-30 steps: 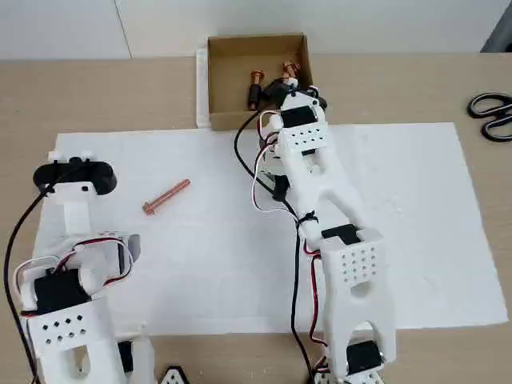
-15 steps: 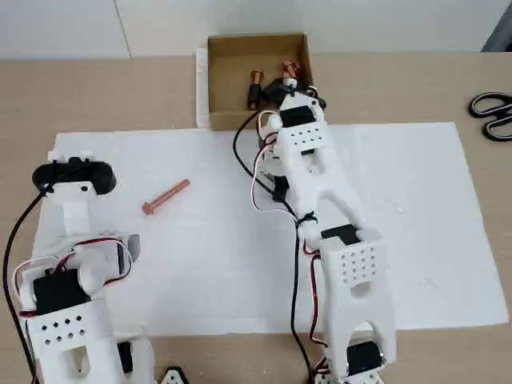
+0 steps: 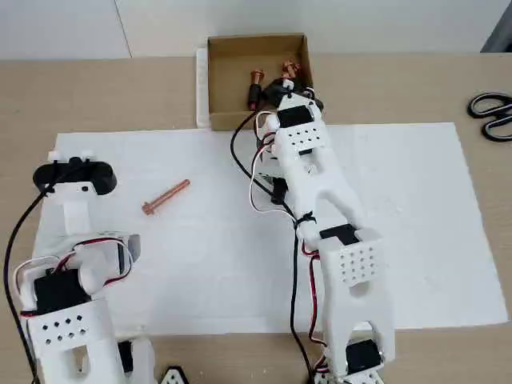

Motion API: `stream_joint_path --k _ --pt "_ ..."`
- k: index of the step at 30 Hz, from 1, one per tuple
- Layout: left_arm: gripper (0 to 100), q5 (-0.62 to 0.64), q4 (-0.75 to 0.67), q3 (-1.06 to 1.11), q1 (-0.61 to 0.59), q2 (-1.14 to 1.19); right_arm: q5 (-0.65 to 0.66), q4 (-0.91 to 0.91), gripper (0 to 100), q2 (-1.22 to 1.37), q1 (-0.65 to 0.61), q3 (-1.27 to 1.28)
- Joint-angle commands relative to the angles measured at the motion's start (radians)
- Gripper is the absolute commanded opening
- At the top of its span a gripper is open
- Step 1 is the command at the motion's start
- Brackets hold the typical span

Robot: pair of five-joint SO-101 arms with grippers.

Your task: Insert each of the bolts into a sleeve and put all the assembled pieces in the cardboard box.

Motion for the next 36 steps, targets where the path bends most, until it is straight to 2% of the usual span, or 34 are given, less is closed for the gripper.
stream_joint_path --k 1,6,10,19,36 --pt "23 0.000 -0.020 -0.010 0.000 -0.011 0.054 0.016 18.0 -0.062 -0.013 -0.014" --pt "23 0.000 -0.020 -0.010 0.000 -0.011 0.101 0.018 28.2 -0.058 -0.015 -0.012" --pt "23 0.000 -0.020 -0.010 0.000 -0.011 0.100 0.018 25.9 -0.058 -0.016 -0.012" --pt "23 0.000 -0.020 -0.010 0.000 -0.011 0.100 0.028 14.2 -0.058 -0.018 -0.009" --pt "23 0.000 -0.020 -0.010 0.000 -0.011 0.101 0.031 13.6 -0.059 -0.010 -0.009"
